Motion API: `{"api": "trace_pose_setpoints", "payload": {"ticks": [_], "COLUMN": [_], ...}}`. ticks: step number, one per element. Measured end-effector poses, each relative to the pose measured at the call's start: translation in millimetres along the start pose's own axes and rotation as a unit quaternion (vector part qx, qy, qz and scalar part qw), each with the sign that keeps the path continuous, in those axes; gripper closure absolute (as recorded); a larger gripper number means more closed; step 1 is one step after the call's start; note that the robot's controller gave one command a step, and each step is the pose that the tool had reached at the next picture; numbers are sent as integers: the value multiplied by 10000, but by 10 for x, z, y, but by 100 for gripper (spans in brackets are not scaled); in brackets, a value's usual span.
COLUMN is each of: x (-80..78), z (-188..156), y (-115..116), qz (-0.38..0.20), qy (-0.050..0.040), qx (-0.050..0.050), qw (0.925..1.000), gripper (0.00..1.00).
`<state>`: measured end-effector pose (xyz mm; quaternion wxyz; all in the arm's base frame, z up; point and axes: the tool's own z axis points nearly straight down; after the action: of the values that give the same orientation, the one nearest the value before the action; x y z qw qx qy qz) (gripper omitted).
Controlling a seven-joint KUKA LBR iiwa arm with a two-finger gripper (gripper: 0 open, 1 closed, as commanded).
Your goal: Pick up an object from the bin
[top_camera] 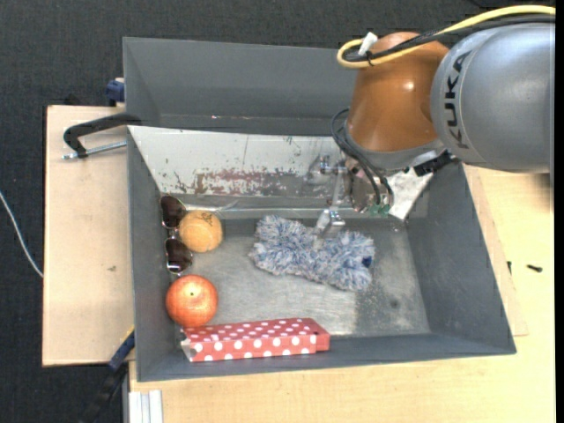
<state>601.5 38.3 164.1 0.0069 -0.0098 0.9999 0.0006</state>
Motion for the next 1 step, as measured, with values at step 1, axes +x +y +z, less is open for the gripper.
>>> {"api": "trace_pose_setpoints", "payload": {"ticks": [1], "x": [45], "z": [865], "y": [118], "qz": [-344], "qy": [22], "qx": [-13], "qw": [9994], "gripper": [100]}}
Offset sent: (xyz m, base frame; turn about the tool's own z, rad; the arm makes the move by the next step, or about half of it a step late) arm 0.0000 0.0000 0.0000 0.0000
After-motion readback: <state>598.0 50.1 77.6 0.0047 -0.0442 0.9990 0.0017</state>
